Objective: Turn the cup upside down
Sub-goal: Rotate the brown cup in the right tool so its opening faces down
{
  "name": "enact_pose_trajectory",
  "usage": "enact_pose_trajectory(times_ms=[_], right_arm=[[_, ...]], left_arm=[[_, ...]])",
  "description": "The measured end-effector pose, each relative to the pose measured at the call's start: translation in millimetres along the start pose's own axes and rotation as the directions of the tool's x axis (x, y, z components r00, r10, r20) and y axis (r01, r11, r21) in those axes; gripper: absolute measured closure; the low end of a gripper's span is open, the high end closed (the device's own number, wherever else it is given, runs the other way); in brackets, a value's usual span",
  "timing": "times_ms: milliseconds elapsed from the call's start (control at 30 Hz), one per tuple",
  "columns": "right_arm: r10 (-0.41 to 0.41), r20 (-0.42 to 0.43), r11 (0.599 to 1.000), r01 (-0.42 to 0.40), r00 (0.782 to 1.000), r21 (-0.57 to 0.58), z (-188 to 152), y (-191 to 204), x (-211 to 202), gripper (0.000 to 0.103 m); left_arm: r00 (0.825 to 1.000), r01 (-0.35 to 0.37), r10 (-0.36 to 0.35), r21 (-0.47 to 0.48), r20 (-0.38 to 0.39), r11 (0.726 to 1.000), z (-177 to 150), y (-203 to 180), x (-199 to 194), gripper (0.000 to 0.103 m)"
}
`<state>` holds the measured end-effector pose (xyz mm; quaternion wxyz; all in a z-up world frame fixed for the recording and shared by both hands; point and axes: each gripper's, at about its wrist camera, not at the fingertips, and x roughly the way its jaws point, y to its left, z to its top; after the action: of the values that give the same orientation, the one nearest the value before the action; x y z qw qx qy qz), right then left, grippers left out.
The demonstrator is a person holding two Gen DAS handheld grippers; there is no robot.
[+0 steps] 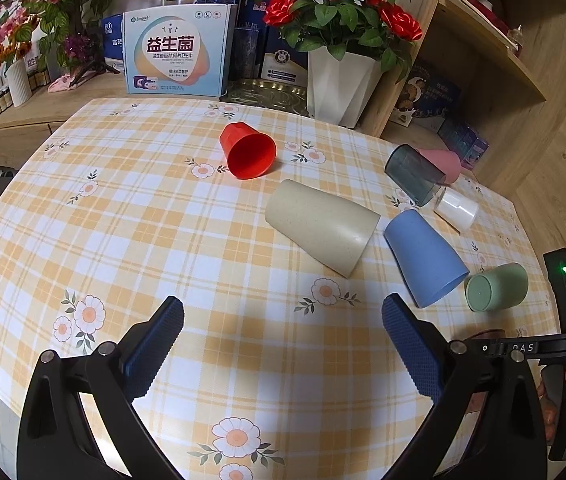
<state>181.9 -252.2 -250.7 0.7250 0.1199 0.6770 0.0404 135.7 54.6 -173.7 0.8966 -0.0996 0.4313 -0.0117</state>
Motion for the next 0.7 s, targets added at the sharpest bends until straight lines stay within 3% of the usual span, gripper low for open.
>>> enact_pose_trajectory(times_ms=[467,700], right_arm=[[0.068,0.168,0.998,-0.063,0.984,-0.030,-38.6,-29.1,-41.1,0.039],[-0.023,0.292,0.999,0.037,0.956,-0.040,-54.0,-47.1,-68.1,0.040]], left_arm=[[0.999,0.027,-0.026,0.014,-0.021,1.000,-3.5,-14.1,-2.3,0.006],[0.998,0.050,-0.049,0.020,-0.037,0.999,-7.6,-25.3,-0.7,0.006]])
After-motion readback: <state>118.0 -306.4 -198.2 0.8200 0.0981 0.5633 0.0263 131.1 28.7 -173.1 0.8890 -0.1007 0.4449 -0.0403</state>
